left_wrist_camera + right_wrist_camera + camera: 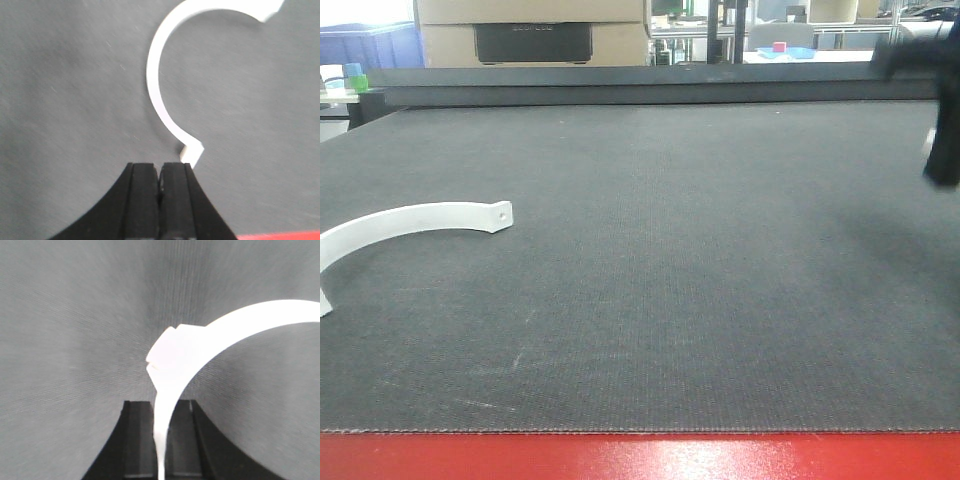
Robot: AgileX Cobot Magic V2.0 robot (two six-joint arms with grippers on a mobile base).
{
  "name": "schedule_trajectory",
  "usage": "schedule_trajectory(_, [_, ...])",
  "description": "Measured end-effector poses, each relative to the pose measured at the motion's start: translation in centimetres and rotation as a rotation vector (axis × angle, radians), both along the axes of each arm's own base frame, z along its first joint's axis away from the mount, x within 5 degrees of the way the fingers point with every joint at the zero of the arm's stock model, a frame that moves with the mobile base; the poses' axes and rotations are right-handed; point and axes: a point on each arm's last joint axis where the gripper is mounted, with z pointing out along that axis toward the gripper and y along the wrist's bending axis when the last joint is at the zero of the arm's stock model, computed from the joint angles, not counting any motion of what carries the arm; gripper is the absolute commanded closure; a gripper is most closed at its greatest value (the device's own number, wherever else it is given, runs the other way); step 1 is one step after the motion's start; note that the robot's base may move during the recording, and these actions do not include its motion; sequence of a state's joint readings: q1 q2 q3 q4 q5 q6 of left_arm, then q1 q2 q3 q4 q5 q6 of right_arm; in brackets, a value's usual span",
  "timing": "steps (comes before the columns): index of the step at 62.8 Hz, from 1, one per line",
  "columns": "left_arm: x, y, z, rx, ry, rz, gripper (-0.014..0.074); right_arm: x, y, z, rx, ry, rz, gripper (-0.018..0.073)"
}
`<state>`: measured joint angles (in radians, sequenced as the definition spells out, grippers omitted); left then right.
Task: Grab PVC pipe and place in blue bin
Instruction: 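Close the right gripper on the white curved pipe piece nearest it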
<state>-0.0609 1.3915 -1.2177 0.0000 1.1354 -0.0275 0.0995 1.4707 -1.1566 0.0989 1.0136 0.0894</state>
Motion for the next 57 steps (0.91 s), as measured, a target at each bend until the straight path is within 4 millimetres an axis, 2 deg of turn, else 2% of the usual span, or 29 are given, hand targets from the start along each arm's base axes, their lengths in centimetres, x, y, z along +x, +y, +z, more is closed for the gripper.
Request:
schedule_trajectory(7, [2.1, -1.2, -1.3, 0.041, 0.026, -0.052, 0.0707, -1.2, -0.1, 1.9, 0.007, -0.064, 0.0, 0.0728])
schedule_trajectory(12, [3.6, -1.7, -2.4, 0.037, 0.026, -0.043, 0.0707, -1.6, -0.2, 2.6, 0.009, -0.086, 0.001, 0.0728])
schedule_trajectory(25, [6.2, -2.0, -5.5, 0.039, 0.042, -0.02, 0.0697, -1.8, -0.2, 2.8, 0.009, -0.091, 0.001, 0.0728])
schedule_trajectory(30, [6.7, -2.0, -6.5, 0.044, 0.067, -0.019, 0.0622, -1.8, -0.2, 2.8, 0.009, -0.091, 0.001, 0.0728])
schedule_trajectory(36, [7.2, -2.1, -7.6, 0.047, 0.089, -0.018, 0.0455, -1.8, -0.2, 2.7, 0.009, -0.089, 0.001, 0.0728])
schedule_trajectory(43, [7.7, -2.1, -8.5, 0.052, 0.103, -0.021, 0.0313, -1.8, -0.2, 2.7, 0.009, -0.089, 0.001, 0.0728])
schedule_trajectory(47, [7.9, -2.1, -9.0, 0.058, 0.109, -0.023, 0.0287, -1.8, -0.2, 2.7, 0.009, -0.089, 0.001, 0.0728])
schedule_trajectory(57, [8.2, -2.1, -10.0, 0.068, 0.135, -0.026, 0.0288, -1.8, -0.2, 2.7, 0.009, -0.089, 0.001, 0.0728])
